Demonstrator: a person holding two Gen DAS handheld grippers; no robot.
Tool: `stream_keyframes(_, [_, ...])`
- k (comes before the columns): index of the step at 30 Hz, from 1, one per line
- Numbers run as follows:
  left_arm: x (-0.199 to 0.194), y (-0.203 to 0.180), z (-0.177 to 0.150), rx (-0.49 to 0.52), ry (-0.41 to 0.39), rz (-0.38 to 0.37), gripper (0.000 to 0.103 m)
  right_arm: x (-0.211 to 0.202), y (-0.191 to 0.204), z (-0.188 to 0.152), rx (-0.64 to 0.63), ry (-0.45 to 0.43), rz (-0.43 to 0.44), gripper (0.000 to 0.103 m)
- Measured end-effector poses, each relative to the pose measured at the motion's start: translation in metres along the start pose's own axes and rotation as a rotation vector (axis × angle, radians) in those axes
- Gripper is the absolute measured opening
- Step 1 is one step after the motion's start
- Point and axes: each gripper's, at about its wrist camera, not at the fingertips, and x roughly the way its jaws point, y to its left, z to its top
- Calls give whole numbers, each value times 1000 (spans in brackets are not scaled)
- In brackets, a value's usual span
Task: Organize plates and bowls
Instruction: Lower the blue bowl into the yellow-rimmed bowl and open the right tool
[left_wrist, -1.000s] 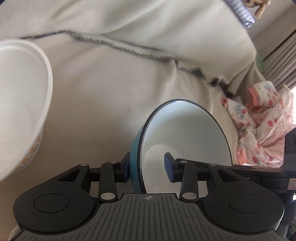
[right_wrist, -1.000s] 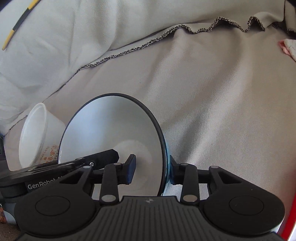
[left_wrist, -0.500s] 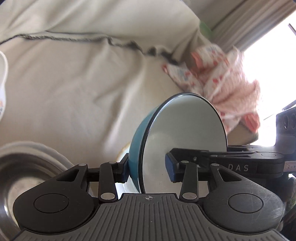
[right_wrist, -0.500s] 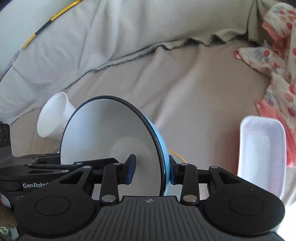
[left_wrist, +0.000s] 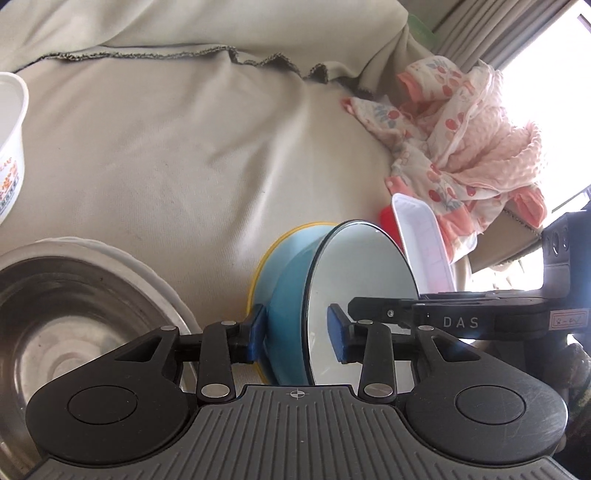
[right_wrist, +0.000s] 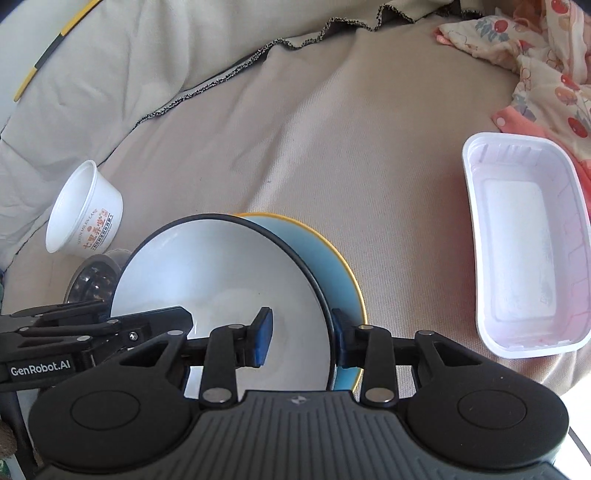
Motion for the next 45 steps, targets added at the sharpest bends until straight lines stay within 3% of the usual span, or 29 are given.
stream_keyframes(7, [-16, -4, 1, 43, -39, 8, 36, -12, 5, -1, -35, -37, -19, 34])
stream_keyframes(11, [-28, -7, 3, 92, -91, 52, 35, -24, 10, -2, -75, -86, -46, 34])
stream_keyframes(15, [-15, -6, 5, 100, -73, 125, 35, -39, 17, -7, -151, -193, -123, 34])
stream_keyframes(18, [-1, 1, 6, 72, -36, 118, 35, -45, 14, -9, -161, -243, -130, 35])
stream_keyframes(24, [20, 8, 7, 33, -9, 91, 34, -14, -14, -12, 0, -172, -57, 42])
stream_keyframes(26, [23, 10, 7, 19, -2, 47, 31, -1, -23, -14, 62, -134, -3, 42])
stream_keyframes(29, [24, 8, 9, 28, -4, 46, 30, 14, -31, -18, 137, -81, 108, 44])
stream_keyframes(34, [24, 10, 11, 22, -11, 44, 30, 19, -26, -16, 140, -98, 109, 51])
stream_keyframes(45, [13, 28, 22, -25, -23, 63, 30, 28, -11, 1, 144, -99, 150, 51])
